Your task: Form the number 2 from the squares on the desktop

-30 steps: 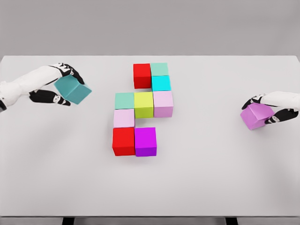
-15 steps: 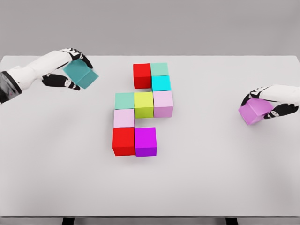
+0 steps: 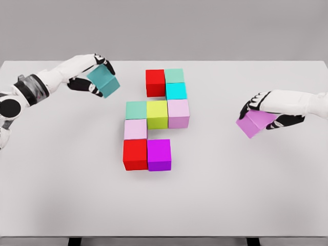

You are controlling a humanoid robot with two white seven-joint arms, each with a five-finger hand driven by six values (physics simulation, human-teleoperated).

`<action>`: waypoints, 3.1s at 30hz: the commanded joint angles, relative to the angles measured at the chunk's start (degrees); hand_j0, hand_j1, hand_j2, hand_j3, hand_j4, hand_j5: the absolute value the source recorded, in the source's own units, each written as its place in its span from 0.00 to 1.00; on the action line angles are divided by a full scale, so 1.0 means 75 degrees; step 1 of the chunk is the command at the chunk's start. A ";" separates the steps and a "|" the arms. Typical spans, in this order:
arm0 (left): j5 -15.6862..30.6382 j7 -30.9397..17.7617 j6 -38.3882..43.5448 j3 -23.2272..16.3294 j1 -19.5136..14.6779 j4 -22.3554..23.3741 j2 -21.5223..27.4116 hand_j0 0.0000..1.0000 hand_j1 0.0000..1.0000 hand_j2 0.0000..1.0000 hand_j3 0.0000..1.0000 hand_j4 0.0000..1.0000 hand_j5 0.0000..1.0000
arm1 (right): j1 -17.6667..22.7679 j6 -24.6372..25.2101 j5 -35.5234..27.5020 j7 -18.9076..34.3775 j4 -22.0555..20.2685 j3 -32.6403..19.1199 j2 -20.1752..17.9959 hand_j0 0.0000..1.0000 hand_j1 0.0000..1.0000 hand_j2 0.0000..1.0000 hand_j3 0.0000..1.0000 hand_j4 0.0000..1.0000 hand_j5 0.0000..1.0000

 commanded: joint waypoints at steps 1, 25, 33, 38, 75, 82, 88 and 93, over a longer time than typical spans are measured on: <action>-0.0080 0.0003 0.0016 -0.0015 -0.0023 0.0262 -0.0231 0.51 0.51 0.51 0.51 0.51 0.51 | 0.0000 0.0019 -0.0044 -0.0015 -0.0405 -0.0001 -0.0013 0.57 0.57 0.57 0.57 0.57 0.57; -0.0842 0.0027 0.0004 -0.0003 -0.0668 0.1645 -0.1438 0.50 0.50 0.50 0.50 0.50 0.50 | -0.1301 0.0019 0.0120 -0.0015 -0.0909 0.1968 0.0737 0.54 0.54 0.54 0.54 0.54 0.54; -0.0772 0.0027 0.0004 0.0009 -0.0668 0.1645 -0.1415 0.83 0.83 0.83 0.83 0.83 0.83 | -0.1605 0.0019 0.0191 -0.0015 -0.0932 0.2402 0.1089 0.54 0.54 0.54 0.54 0.54 0.54; -0.0748 0.0062 0.0004 0.0009 -0.0645 0.1633 -0.1333 0.83 0.83 0.83 0.83 0.83 0.83 | -0.1605 0.0019 0.0191 -0.0015 -0.0932 0.2402 0.1136 0.54 0.54 0.54 0.54 0.54 0.54; -0.0045 -0.0219 0.0578 -0.0647 -0.1383 0.4047 -0.1485 0.44 0.44 0.44 0.44 0.44 0.44 | -0.1770 0.0019 0.0202 -0.0015 -0.0956 0.2472 0.1663 0.57 0.57 0.57 0.57 0.57 0.57; -0.0057 0.0027 0.0578 -0.0577 -0.1395 0.4176 -0.1497 0.44 0.44 0.44 0.44 0.44 0.44 | -0.1770 0.0019 0.0202 -0.0015 -0.0944 0.2472 0.1663 0.96 0.96 0.96 0.96 0.96 0.96; -0.0057 0.0039 0.0625 -0.0589 -0.1442 0.4293 -0.1497 0.44 0.44 0.44 0.44 0.44 0.44 | -0.1758 0.0019 0.0202 -0.0015 -0.0897 0.2472 0.1616 1.00 1.00 1.00 1.00 1.00 1.00; -0.0057 0.0039 0.0625 -0.0624 -0.1442 0.4282 -0.1720 0.44 0.44 0.44 0.44 0.44 0.44 | -0.1770 0.0019 0.0202 -0.0015 -0.0885 0.2390 0.1499 1.00 1.00 1.00 1.00 1.00 1.00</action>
